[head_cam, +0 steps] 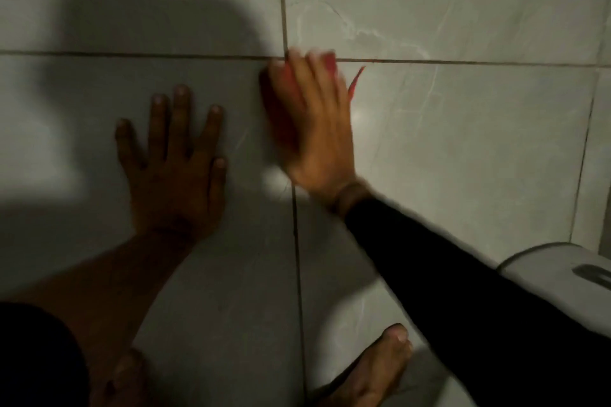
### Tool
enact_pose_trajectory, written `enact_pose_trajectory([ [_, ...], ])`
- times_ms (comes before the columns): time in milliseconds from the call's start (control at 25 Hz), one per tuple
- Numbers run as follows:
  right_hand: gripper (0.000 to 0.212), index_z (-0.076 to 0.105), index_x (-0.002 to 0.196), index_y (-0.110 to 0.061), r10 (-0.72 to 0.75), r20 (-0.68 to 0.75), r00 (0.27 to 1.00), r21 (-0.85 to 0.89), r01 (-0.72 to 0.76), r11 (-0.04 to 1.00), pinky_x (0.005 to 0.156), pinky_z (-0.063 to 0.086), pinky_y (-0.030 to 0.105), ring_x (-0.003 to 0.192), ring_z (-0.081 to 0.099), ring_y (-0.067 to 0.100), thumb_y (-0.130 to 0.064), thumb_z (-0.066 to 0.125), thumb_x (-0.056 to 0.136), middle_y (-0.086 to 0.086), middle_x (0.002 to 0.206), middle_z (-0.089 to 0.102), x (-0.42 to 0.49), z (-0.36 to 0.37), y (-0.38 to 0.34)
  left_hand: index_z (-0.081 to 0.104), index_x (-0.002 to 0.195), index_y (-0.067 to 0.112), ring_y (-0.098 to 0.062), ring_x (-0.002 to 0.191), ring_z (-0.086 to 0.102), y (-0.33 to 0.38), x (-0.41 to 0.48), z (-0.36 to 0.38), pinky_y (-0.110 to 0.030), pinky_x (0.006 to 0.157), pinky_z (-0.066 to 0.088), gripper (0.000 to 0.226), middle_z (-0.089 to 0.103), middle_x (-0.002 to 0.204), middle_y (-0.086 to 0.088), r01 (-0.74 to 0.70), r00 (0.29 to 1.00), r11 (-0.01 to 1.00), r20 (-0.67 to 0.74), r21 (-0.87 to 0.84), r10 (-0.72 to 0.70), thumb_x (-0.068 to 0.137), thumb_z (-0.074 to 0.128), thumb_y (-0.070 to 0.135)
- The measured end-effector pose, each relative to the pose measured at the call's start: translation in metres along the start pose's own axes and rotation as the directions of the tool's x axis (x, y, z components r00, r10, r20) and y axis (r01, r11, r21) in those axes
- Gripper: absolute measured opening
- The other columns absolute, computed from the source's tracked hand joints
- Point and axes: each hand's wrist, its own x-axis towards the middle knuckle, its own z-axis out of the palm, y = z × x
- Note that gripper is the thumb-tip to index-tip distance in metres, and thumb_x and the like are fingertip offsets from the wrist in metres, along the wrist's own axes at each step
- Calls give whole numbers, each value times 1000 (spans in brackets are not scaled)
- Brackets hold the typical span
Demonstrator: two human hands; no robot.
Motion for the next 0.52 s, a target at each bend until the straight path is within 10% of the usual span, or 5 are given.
enact_pose_trajectory([
  [200,58,42,161,-26,26,296,955,3,-28,1000,119,38,69,160,30,40,-39,49,106,7,173,28,-238,-33,-45,18,175,34,-38,170,11,0,-2,1,-69,130,4,70,9,184,-11,-18,1000,1000,-7,14,18,107,34,45],
  [520,62,51,158,-17,-1,-16,1000,45,2,999,133,23,58,158,37,42,-34,58,99,18,166,48,30,-13,25,14,175,38,-33,172,4,-3,0,8,-65,131,-3,72,3,186,-6,-9,1000,1000,-5,17,9,106,29,50],
])
